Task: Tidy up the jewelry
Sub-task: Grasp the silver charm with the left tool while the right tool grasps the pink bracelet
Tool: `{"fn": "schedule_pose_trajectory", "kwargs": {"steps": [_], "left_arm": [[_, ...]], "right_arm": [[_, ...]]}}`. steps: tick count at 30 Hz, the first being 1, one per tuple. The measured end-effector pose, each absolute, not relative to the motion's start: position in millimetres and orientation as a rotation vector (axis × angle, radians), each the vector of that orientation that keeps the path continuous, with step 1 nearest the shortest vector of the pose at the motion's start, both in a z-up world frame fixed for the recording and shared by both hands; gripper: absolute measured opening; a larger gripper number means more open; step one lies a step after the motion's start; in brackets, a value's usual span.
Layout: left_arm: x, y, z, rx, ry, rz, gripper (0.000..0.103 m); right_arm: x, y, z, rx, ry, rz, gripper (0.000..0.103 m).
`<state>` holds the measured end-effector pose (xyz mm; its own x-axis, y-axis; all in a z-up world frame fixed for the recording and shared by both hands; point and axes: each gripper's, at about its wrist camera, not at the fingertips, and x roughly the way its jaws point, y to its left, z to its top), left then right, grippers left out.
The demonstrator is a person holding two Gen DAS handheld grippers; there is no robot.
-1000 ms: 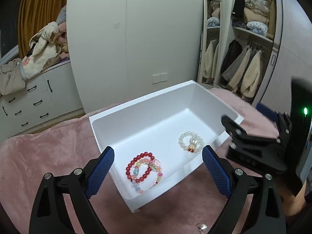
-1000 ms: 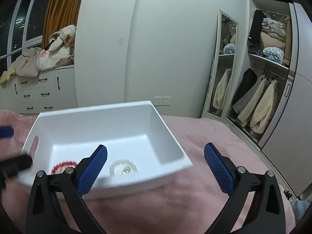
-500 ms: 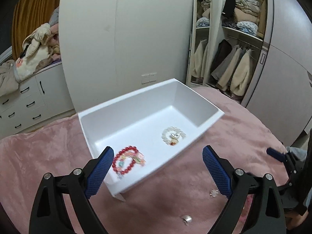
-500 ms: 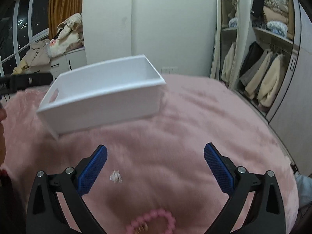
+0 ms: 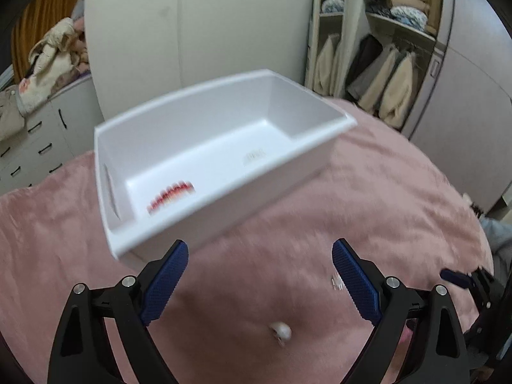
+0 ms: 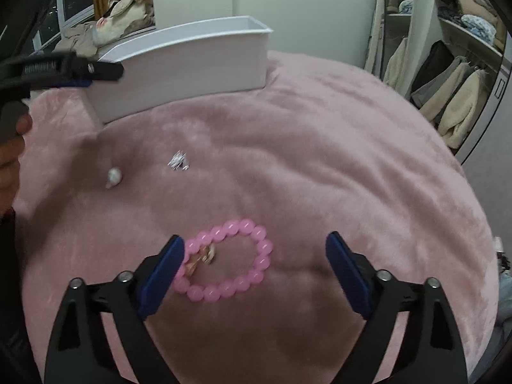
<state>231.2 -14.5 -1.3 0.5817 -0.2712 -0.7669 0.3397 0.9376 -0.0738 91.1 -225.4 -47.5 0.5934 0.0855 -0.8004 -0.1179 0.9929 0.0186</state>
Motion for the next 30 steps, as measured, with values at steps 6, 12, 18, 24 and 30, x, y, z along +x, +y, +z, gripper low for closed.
{"fn": "schedule_pose_trajectory", "kwargs": {"steps": [6,12,18,24,30], "left_arm": [[194.8,-20.5,-25.3,0.115,0.915,-0.361,0.086],[188.3,-6.2,-23.5,0.102,0.873,-0.312,0.077],[200.4,-17.1,-42.0,0.104,0.934,-0.352,0.074],[199.2,-16.5,-47.8,0.120,0.983,-0.396,0.057],[194.6,-31.7,-69.8,0.198,1.009,-0.508,0.069]], "right_arm": [[85.4,-228.5,-59.5,-0.024,0.968,0.213,0.068],[79.3,-243.3,-68.3,-0.054,0.973,0.272,0.064],[86.2,-241.1,-67.1,-0.076,0.964,0.330,0.063],[106.6,-259.3,-82.3,-0.001,0.990,0.393,0.037],[115.0,-254.4,-77.5,-0.066,1.068,0.449,0.037]]}}
